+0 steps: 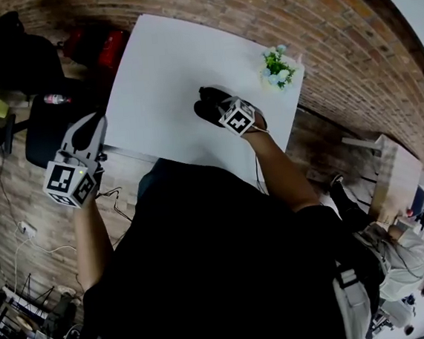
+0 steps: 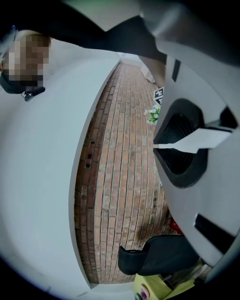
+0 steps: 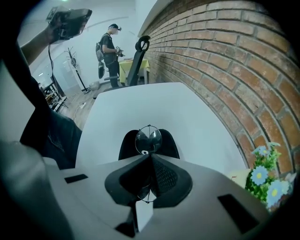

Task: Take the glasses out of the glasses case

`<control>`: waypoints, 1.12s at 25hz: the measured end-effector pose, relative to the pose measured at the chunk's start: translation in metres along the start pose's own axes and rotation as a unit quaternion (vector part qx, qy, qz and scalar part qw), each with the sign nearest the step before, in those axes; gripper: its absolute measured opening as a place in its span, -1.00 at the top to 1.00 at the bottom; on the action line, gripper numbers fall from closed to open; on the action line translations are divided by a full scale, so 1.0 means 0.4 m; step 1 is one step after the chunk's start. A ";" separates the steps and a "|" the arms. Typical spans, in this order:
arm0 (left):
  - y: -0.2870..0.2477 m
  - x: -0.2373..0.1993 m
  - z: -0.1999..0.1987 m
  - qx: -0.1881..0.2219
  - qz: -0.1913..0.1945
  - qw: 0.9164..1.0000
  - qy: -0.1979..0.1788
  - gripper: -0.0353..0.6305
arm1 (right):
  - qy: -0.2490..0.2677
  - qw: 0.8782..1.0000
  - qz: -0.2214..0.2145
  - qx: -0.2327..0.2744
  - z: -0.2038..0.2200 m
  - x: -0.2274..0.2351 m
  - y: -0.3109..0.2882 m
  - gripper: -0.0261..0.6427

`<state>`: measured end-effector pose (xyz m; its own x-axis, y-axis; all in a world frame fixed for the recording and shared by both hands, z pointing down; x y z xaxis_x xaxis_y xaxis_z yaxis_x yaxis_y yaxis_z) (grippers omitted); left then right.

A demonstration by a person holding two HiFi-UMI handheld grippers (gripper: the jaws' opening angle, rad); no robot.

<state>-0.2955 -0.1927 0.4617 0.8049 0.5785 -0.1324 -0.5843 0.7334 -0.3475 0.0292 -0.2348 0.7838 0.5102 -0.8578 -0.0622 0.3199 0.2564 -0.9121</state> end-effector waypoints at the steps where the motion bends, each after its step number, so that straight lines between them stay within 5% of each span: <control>1: 0.006 0.005 -0.003 0.002 -0.001 1.000 -0.001 0.79 | 0.000 1.000 0.002 0.002 -0.001 -0.002 0.009 0.85; 28: 0.093 0.175 -0.031 0.036 -0.015 0.999 -0.021 0.79 | 0.013 0.998 0.034 0.046 0.003 0.004 0.190 0.85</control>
<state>-0.2595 -0.1294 0.4280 0.8178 0.5692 -0.0843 -0.5674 0.7734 -0.2827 0.0554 -0.2161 0.7149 0.5123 -0.8483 -0.1342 0.3580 0.3530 -0.8644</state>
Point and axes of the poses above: the fingertips, and each gripper's own axes: y backward along the fingers, x to its right, z out of its underside, the point moved 2 cm from there along y, backward along the fingers, and after that the axes turned 3 degrees about z, right-handed, at the moved point
